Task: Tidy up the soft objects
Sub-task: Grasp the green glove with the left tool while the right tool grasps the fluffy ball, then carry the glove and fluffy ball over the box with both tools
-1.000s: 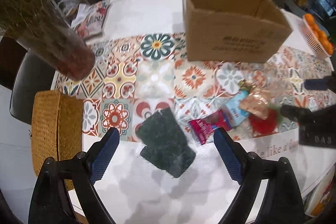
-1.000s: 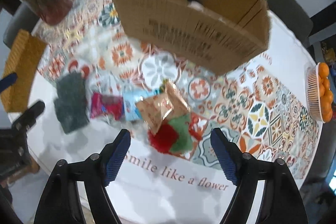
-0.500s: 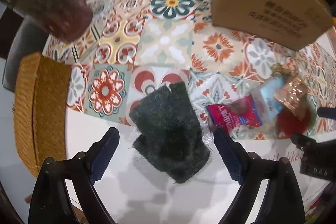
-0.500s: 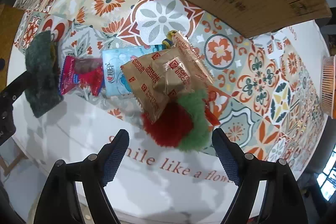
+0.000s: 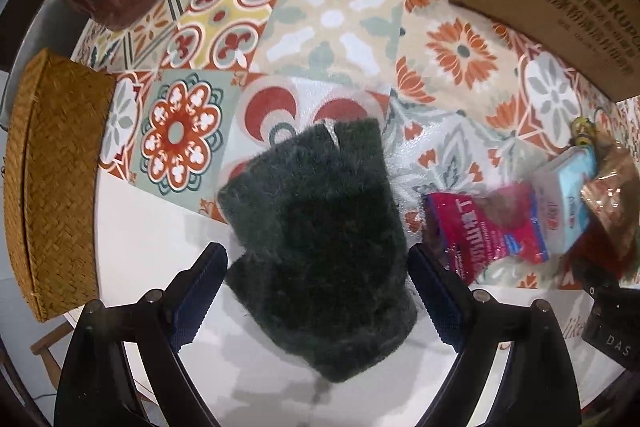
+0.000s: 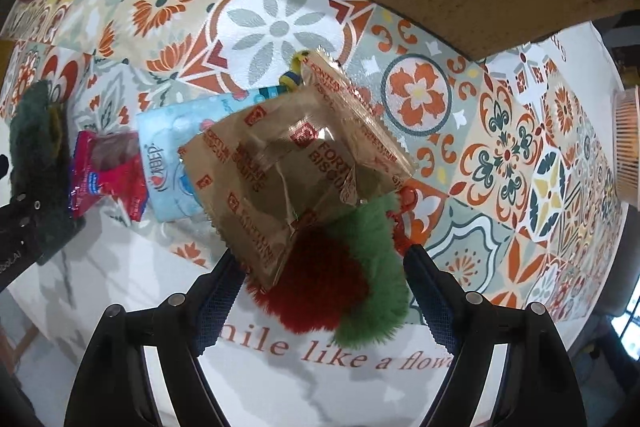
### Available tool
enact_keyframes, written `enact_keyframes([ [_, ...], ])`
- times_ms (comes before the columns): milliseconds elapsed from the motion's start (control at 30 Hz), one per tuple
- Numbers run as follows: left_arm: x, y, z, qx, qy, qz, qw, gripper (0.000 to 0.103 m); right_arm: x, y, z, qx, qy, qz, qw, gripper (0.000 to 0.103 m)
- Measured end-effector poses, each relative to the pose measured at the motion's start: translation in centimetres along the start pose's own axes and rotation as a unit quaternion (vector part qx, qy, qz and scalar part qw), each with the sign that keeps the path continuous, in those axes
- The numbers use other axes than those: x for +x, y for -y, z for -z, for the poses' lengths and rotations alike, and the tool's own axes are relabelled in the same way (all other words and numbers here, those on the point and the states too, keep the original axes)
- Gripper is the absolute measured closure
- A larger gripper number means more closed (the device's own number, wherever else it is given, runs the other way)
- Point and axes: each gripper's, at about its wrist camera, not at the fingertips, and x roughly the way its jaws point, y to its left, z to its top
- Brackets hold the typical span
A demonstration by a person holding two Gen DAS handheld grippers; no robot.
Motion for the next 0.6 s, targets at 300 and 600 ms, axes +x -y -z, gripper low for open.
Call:
enact_keyframes([
  [300,1.8,-0.4,0.7,0.011,0.016,0.006,0.9998,0.028,1.6,0.4,2.0,0.015,0.036,0.000,0.999,0.049],
  [600,0.5,0.8,3.1,0.047,0.052,0.014,0.9974,0.050,0.5,0.6,6.3,0.051,0.129,-0.024,0.990,0.061],
])
